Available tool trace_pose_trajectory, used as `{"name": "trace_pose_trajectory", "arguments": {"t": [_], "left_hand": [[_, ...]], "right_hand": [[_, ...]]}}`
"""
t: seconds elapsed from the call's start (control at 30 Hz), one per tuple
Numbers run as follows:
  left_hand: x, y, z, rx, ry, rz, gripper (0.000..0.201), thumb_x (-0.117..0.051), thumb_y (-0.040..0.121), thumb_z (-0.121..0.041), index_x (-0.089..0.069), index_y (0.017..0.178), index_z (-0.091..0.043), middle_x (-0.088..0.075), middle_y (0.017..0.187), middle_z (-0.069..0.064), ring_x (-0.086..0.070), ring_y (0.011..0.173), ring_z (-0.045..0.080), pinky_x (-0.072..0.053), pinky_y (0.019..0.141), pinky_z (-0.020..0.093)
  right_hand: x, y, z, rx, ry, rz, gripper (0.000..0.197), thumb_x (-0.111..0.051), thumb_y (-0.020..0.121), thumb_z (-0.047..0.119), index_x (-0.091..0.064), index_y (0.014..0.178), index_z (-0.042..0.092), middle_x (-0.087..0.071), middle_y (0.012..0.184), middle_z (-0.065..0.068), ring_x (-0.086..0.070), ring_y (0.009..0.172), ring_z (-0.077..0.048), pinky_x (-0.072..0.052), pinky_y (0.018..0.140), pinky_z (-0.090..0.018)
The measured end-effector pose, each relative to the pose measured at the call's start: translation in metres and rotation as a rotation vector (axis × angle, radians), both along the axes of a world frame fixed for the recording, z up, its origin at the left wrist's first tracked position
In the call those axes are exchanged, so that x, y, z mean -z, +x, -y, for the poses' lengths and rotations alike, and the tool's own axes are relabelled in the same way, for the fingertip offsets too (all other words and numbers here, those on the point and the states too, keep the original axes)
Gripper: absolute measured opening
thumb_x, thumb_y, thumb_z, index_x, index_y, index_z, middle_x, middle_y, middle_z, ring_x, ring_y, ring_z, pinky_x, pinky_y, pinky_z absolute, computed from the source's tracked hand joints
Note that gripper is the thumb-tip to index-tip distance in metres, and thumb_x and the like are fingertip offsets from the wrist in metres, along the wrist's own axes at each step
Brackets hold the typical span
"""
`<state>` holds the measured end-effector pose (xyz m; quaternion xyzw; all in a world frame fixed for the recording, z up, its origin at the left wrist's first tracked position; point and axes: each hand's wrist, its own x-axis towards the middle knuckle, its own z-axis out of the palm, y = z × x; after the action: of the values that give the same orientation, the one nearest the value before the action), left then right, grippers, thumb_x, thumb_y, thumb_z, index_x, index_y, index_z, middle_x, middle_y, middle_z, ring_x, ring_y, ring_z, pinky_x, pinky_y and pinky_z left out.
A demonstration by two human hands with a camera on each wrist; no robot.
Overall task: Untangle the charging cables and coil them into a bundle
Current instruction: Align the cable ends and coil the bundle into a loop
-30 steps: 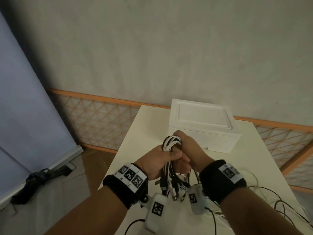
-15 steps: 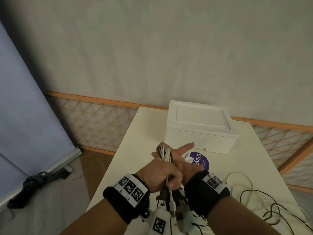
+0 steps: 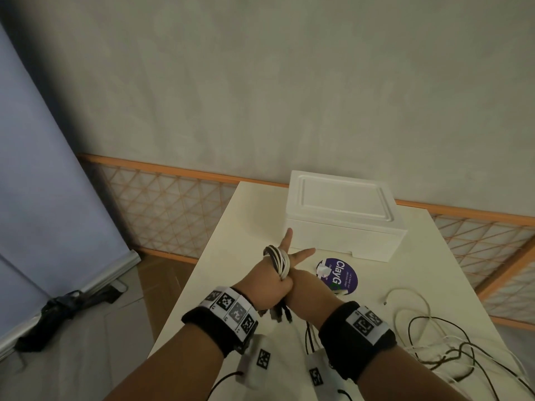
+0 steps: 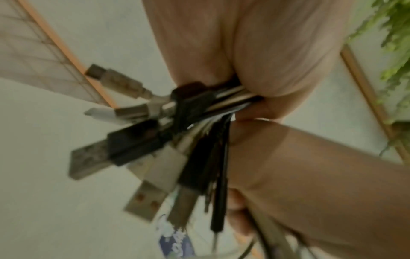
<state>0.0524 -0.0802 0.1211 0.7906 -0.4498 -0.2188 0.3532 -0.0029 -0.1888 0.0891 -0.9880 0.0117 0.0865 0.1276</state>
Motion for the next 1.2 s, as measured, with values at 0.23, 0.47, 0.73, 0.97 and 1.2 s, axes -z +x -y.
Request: {"name": "trace_pose_trajectory", "arguments": {"t": [0.23,0.47,0.73,0.97,1.2], "left_hand": [[0.016,0.040,0.016,-0.024,0.767,0.452,0.089,-0.048,0.093,-0.013,0.020,0.147,-0.030,0.036,0.147,0.022,-0.031,0.138,0.038,-0.043,0.096,0.034],[0.025,0.032,0.004,-0.110,0.237,0.136,0.071,-0.038,0.101,-0.016,0.015,0.145,-0.034,-0.034,0.153,-0.003,-0.048,0.129,0.018,-0.038,0.107,0.035],[0.033,0.013,0.004,-0.212,-0.204,-0.373,0.071,-0.062,0.080,-0.043,-0.038,0.144,-0.024,-0.064,0.075,0.003,-0.061,0.068,0.015,-0.054,0.073,0.036],[0.016,0.003,0.010,-0.019,-0.028,-0.248,0.016,-0.078,0.076,-0.017,-0.063,0.077,-0.010,-0.062,0.072,-0.006,-0.057,0.070,0.008,-0.050,0.076,0.028],[-0.005,0.000,0.018,-0.044,-0.113,-0.413,0.019,-0.066,0.086,-0.009,-0.060,0.067,-0.011,-0.063,0.059,-0.001,-0.055,0.051,0.008,-0.045,0.057,0.018]], "right_hand": [[0.002,-0.021,0.010,0.037,-0.197,0.003,0.021,-0.042,0.095,0.025,-0.051,0.109,0.012,-0.062,0.096,-0.005,-0.062,0.087,-0.025,-0.047,0.070,-0.032],[-0.022,-0.030,0.019,-0.066,-0.379,0.105,0.030,-0.038,0.100,0.037,-0.050,0.113,0.013,-0.063,0.101,-0.005,-0.064,0.092,-0.027,-0.047,0.071,-0.034],[-0.058,-0.029,0.040,-0.215,-0.492,0.390,0.027,-0.075,0.067,0.049,-0.062,0.064,0.025,-0.053,0.050,0.007,-0.051,0.040,-0.015,-0.031,0.040,-0.023],[-0.062,-0.022,0.055,-0.368,-0.419,0.604,0.016,-0.076,0.062,0.020,-0.060,0.063,0.025,-0.049,0.055,0.008,-0.046,0.046,-0.015,-0.039,0.043,-0.024],[-0.070,-0.002,0.078,-0.452,-0.235,0.775,0.014,-0.059,0.084,0.025,-0.069,0.093,0.024,-0.067,0.077,0.008,-0.058,0.068,-0.018,-0.047,0.059,-0.032]]}}
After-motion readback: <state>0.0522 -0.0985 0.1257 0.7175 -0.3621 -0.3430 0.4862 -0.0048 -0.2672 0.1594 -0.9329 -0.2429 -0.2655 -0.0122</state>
